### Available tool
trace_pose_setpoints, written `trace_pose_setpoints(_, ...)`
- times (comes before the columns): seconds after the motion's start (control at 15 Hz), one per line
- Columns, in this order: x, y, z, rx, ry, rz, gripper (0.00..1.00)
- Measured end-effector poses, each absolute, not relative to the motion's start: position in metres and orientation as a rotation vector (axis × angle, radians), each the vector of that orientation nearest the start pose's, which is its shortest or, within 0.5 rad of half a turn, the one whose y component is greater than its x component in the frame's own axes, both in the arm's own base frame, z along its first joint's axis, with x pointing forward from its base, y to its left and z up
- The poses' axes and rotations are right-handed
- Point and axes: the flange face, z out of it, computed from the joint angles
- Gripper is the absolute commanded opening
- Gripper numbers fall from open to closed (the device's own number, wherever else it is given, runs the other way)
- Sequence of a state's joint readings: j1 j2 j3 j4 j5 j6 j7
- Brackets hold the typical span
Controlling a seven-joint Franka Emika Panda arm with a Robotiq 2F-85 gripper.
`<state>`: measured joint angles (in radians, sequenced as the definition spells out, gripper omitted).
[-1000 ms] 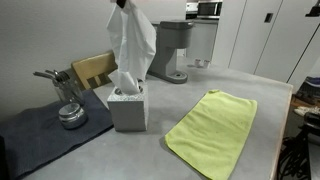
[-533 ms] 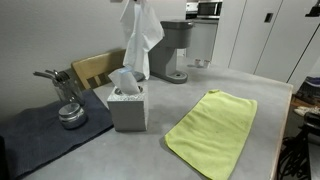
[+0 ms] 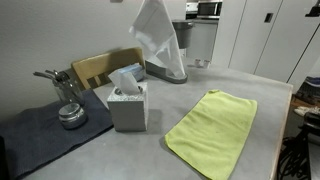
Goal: Pick up the wipe from the box and wrap it in the towel on the table
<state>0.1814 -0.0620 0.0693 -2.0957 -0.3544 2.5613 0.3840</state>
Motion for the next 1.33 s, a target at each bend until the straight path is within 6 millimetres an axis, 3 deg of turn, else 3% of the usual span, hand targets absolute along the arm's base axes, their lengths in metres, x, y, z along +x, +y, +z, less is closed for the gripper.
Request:
trace_pose_setpoints(0.53,0.513,0.122,0.459,-3.067,-0.262,-0.871,0.0)
trace_pose_setpoints(1.07,0.462,0.118,0.348,-3.058,-0.214,-0.769,0.0)
trace_pose_setpoints(1.33,0.443,0.13,0.323,-3.083,-0.201,-0.729,0.0)
